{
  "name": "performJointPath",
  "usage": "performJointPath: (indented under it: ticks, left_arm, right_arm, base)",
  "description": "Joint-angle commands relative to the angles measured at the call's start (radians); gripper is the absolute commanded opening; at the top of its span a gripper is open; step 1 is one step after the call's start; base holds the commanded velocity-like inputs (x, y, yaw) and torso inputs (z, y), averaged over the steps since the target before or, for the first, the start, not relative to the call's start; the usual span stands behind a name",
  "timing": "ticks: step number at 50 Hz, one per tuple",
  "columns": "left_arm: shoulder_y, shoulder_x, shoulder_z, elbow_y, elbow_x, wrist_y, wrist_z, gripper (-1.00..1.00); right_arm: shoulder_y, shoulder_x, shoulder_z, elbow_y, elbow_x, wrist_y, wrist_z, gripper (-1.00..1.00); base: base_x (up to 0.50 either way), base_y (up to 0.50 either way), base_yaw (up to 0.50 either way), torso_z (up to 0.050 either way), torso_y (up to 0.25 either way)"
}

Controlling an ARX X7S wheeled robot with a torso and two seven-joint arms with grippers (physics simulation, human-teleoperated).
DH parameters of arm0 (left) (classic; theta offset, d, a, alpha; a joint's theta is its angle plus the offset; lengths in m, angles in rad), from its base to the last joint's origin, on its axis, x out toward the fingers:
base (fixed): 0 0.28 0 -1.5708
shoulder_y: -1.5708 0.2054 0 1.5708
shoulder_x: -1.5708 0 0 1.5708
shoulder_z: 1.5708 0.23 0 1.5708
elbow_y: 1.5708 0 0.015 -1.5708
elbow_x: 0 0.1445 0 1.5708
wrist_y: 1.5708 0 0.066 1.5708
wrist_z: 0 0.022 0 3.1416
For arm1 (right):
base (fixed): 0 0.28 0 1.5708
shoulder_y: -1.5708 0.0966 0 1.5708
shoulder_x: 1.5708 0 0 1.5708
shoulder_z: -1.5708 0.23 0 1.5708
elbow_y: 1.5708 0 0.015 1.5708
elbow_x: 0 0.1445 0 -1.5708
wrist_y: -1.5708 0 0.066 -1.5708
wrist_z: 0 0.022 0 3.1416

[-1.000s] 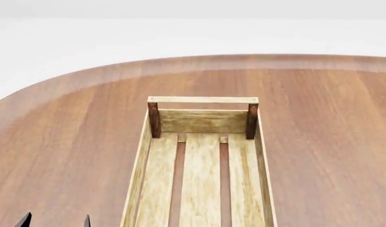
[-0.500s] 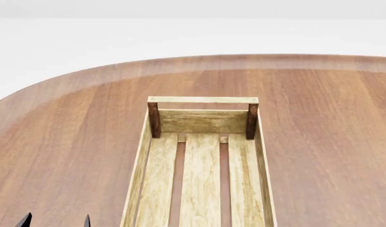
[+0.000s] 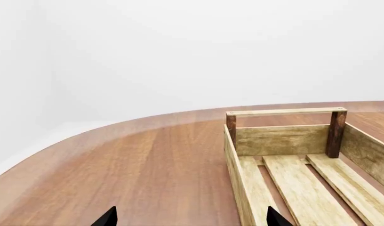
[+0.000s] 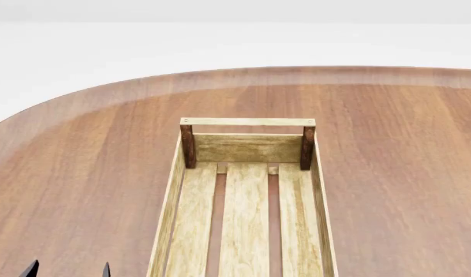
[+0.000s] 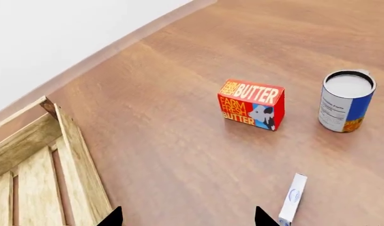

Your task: Pick up the cream cheese and put it in the tray.

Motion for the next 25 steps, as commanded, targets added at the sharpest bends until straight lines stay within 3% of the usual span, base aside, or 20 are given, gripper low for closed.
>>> performJointPath:
  ticks: [1,25]
  left_arm:
    - [-0.002,-0.003,0.005,-0.002,-0.004,0.001,-0.005,1.00]
    - [-0.004,-0.011,0.015,0.002,-0.011,-0.001,-0.015,1.00]
  right_arm:
    - [-0.062,-0.037,0.099,0.032,0.017,-0.034,-0.059,1.00]
    - [-0.021,-0.134,0.094,0.215,-0.080,-0.037,-0.203,1.00]
  base:
    - [0.00,0.00,0.00,0.000,0.000]
    - [0.00,0.00,0.00,0.000,0.000]
